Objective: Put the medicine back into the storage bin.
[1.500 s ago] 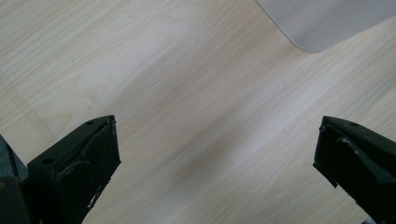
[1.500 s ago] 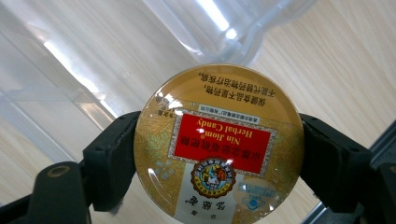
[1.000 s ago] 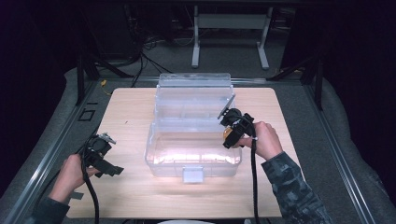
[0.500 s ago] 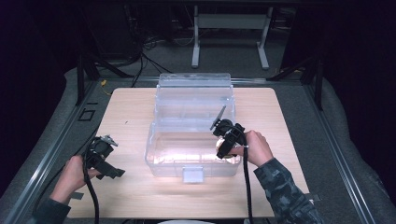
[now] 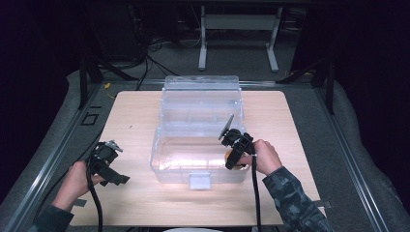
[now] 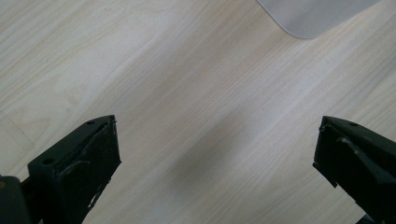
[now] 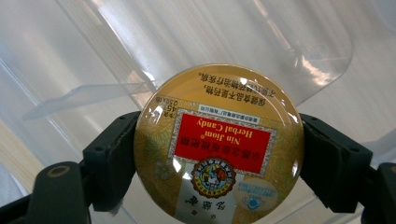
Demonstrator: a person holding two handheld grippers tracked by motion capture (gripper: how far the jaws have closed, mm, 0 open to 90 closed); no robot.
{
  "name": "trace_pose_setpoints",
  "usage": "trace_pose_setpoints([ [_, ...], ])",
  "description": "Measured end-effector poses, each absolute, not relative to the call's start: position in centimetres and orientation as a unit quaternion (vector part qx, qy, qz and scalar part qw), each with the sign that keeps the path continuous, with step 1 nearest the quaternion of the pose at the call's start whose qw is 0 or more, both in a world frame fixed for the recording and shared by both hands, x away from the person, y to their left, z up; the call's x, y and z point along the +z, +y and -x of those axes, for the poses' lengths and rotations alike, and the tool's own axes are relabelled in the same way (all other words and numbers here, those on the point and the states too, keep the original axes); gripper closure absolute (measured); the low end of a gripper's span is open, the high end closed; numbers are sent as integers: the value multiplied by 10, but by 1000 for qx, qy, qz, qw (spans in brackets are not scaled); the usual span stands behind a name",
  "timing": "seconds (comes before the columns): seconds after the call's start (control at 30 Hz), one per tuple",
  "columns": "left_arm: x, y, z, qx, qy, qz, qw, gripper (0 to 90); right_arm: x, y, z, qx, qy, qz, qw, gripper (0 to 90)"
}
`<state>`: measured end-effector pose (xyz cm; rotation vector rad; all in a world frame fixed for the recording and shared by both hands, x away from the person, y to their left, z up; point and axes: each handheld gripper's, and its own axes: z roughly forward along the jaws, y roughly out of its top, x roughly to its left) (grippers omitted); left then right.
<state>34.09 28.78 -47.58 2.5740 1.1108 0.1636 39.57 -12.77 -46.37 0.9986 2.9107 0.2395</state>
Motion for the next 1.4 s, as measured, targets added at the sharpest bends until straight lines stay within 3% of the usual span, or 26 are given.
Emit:
trace_pose_setpoints([
  [0.83,-474,286,-341,59,390,-903,170,5,-470,-129,-395,68,942,-327,16,166],
  [1.4,-459,280,-347,70,388,-899,190,2,-432,-149,-371,182,924,-333,39,148],
])
